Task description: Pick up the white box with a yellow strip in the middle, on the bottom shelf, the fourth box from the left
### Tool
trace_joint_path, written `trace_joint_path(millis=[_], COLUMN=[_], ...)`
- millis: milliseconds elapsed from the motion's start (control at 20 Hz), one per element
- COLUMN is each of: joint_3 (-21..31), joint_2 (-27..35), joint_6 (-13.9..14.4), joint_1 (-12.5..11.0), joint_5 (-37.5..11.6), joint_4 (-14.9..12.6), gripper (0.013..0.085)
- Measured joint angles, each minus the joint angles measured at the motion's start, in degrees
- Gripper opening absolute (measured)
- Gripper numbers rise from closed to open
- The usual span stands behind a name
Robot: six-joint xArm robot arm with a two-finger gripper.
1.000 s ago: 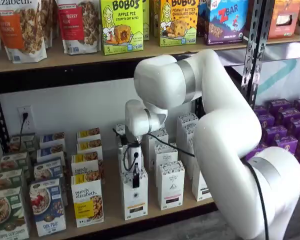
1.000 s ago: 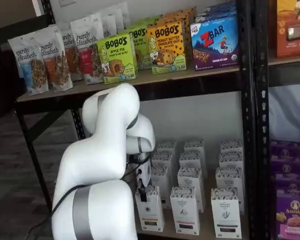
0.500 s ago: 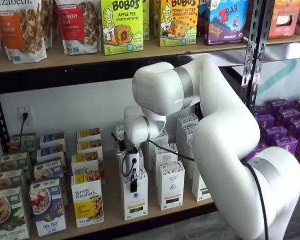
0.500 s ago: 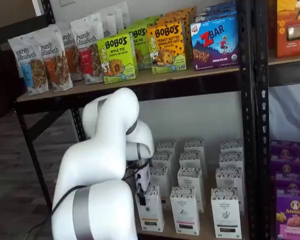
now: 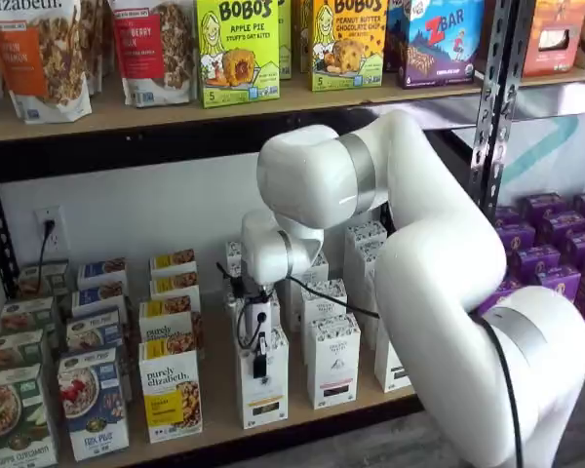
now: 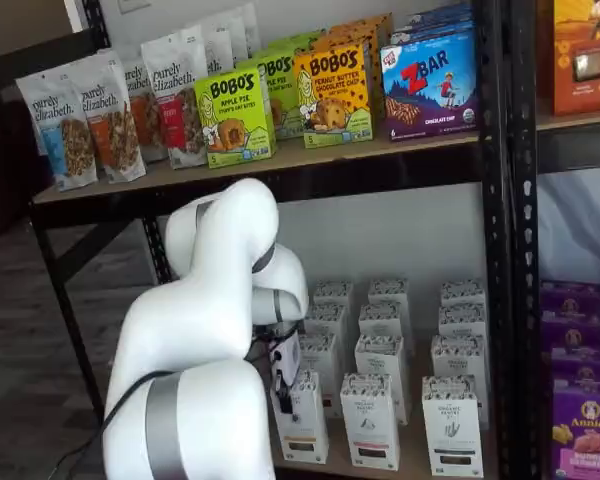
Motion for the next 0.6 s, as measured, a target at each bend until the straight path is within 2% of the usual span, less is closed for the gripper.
trace_joint_path(millis=[550, 600], joint_3=[1.02, 1.09], joint_2=[-0.58, -0.68], joint_6=[-1.12, -1.42], joint_1=[-0.33, -0.38], joint_5=[-0.48, -0.35], joint_4=[0.91, 1.22], gripper=[0.069, 0.065])
